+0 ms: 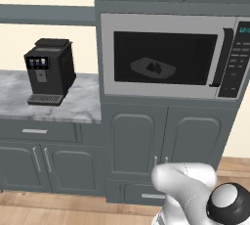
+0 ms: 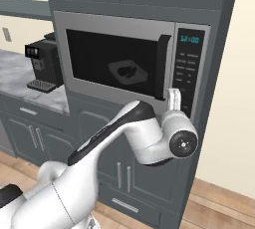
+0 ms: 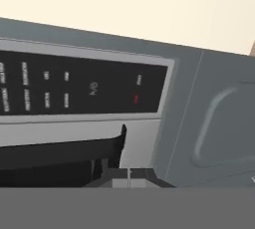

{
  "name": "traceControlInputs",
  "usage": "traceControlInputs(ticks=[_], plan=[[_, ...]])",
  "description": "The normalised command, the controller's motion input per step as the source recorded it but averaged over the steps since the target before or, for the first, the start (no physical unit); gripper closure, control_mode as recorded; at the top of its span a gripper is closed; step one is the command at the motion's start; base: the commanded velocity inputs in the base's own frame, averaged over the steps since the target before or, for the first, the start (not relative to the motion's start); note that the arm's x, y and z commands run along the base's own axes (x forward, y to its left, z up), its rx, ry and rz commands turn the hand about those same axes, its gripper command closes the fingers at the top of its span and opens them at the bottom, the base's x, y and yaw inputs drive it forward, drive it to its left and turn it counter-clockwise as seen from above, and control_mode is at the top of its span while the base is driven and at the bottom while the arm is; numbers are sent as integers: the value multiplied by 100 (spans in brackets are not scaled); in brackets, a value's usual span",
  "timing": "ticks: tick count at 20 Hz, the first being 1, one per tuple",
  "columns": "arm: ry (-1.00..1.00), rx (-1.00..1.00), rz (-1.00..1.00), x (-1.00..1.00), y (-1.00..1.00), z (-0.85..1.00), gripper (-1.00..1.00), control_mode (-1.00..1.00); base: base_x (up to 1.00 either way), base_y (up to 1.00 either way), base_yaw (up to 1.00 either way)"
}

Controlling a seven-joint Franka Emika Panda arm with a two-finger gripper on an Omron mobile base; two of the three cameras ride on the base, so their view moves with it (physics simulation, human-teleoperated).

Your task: Place the tupperware containing the fish and eggplant meal in the microwave. Close the microwave door and press the start button to reheat the meal.

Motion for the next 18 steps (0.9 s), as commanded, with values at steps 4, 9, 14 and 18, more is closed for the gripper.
traceControlInputs(ticks=[4,9,14,18], plan=[[0,15,0,32,0,-9,100,-100,0,0,0],[0,12,0,37,0,-7,100,-100,0,0,0],[0,11,-1,31,0,-14,100,-100,0,0,0],[0,11,-1,26,0,-21,100,-100,0,0,0]])
